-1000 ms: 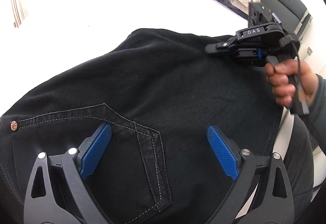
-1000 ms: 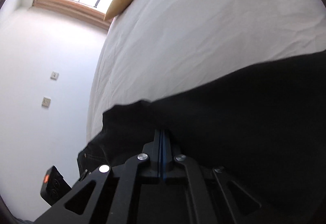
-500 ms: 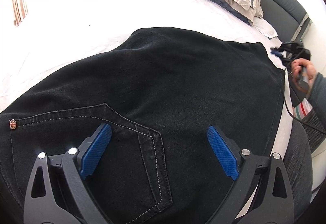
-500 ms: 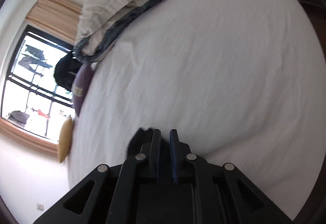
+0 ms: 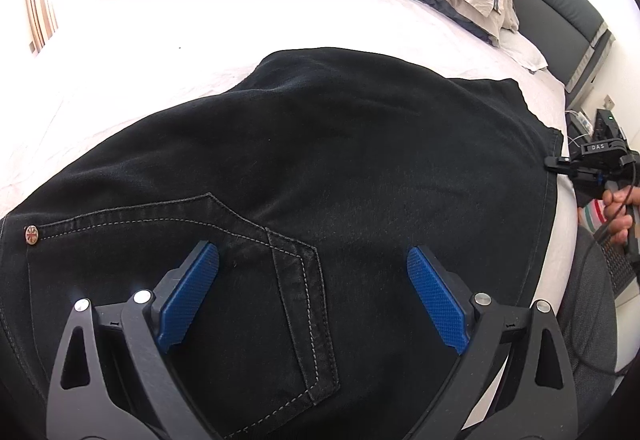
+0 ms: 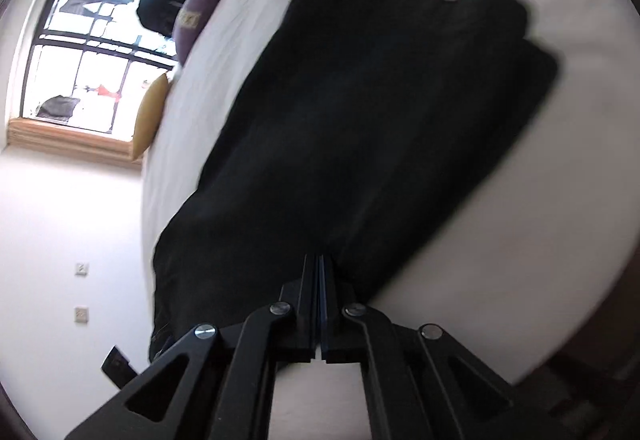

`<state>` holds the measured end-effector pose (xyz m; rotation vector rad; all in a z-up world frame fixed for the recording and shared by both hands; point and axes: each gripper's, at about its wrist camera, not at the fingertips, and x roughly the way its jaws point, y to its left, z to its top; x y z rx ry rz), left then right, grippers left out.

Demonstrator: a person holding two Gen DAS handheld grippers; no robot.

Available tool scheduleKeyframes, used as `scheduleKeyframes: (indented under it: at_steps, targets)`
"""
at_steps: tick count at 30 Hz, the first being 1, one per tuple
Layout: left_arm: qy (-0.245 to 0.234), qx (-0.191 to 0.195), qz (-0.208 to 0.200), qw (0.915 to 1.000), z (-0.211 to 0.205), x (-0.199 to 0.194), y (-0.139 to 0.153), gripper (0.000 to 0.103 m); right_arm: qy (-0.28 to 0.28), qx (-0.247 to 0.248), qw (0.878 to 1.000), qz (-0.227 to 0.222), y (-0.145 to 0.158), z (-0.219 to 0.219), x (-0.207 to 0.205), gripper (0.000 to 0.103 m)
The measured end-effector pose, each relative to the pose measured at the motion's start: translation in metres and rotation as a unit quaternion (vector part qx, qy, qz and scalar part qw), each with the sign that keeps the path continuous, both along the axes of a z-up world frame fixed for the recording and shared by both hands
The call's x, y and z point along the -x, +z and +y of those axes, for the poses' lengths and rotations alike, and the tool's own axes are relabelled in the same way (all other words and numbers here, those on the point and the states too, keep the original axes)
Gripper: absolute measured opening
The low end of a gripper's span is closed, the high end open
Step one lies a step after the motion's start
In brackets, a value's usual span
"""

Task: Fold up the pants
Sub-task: 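Move the left gripper to the folded jeans edge while the right gripper withdraws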

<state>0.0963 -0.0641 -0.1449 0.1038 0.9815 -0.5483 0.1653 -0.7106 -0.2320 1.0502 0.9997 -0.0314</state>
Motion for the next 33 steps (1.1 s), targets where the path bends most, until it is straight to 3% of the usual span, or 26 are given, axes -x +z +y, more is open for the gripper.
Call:
scheduleKeyframes:
  at_steps: [1, 3, 4, 6, 8, 10, 12, 14, 15, 16, 17, 21, 23, 26, 30, 31, 33]
  targets:
    - [0.002, -0.003, 0.0, 1.0, -0.002, 0.001, 0.001, 0.096, -0.022, 0.019, 0.999, 0.018, 0.006, -0.012, 0.006, 0.0]
    - [0.009, -0.007, 0.004, 0.9999, -0.003, 0.001, 0.01, 0.096, -0.045, 0.133, 0.988, 0.07, 0.031, -0.015, 0.01, 0.012]
    - [0.008, 0.006, 0.001, 1.0, -0.004, 0.0, 0.019, 0.096, -0.042, 0.148, 0.987, 0.051, 0.044, -0.009, 0.007, 0.012]
    - [-0.002, 0.038, -0.019, 0.9991, -0.008, -0.005, 0.043, 0.096, -0.016, 0.081, 0.996, -0.039, 0.066, 0.005, -0.008, 0.013]
    - [-0.018, 0.055, -0.024, 0.998, -0.023, -0.022, 0.059, 0.096, 0.042, 0.057, 0.992, -0.107, 0.084, 0.041, -0.035, 0.023]
    - [-0.05, 0.072, 0.002, 0.9961, -0.043, -0.049, 0.059, 0.096, 0.115, 0.006, 0.982, -0.147, 0.081, 0.084, -0.069, 0.031]
    - [-0.092, 0.073, 0.037, 0.9924, -0.066, -0.076, 0.045, 0.096, 0.158, -0.024, 0.977, -0.139, 0.062, 0.116, -0.097, 0.031]
    - [-0.117, 0.055, 0.072, 0.989, -0.082, -0.1, 0.021, 0.096, 0.179, -0.049, 0.978, -0.095, 0.029, 0.137, -0.118, 0.031]
    - [-0.125, 0.044, 0.081, 0.9879, -0.086, -0.11, 0.008, 0.093, 0.173, -0.048, 0.982, -0.061, 0.011, 0.141, -0.123, 0.024]
    - [-0.135, 0.044, 0.08, 0.9867, -0.087, -0.115, 0.003, 0.092, 0.162, -0.053, 0.984, -0.054, 0.001, 0.14, -0.121, 0.003]
    - [-0.142, 0.045, 0.071, 0.9863, -0.085, -0.119, 0.003, 0.093, 0.151, -0.065, 0.985, -0.056, -0.006, 0.134, -0.113, 0.0]
    - [-0.13, 0.03, 0.052, 0.9897, -0.063, -0.151, 0.0, 0.09, 0.121, -0.061, 0.989, -0.067, -0.007, 0.11, -0.085, 0.0]
    - [-0.119, 0.049, 0.06, 0.9899, -0.047, -0.161, 0.004, 0.078, 0.09, -0.034, 0.994, -0.058, -0.001, 0.092, -0.073, 0.0]
    - [-0.037, -0.011, 0.001, 0.9992, -0.022, -0.161, 0.017, 0.076, 0.06, 0.006, 0.996, -0.059, 0.02, 0.084, -0.065, 0.019]
    - [-0.003, 0.091, 0.015, 0.9957, -0.003, -0.134, 0.038, 0.076, 0.142, -0.022, 0.983, -0.118, 0.045, 0.144, -0.09, 0.03]
    - [-0.007, 0.092, 0.016, 0.9956, -0.005, -0.121, 0.037, 0.076, 0.172, -0.039, 0.976, -0.128, 0.045, 0.167, -0.099, 0.032]
    - [-0.013, 0.054, 0.008, 0.9984, -0.005, -0.095, 0.027, 0.076, 0.224, -0.054, 0.965, -0.123, 0.04, 0.219, -0.113, 0.042]
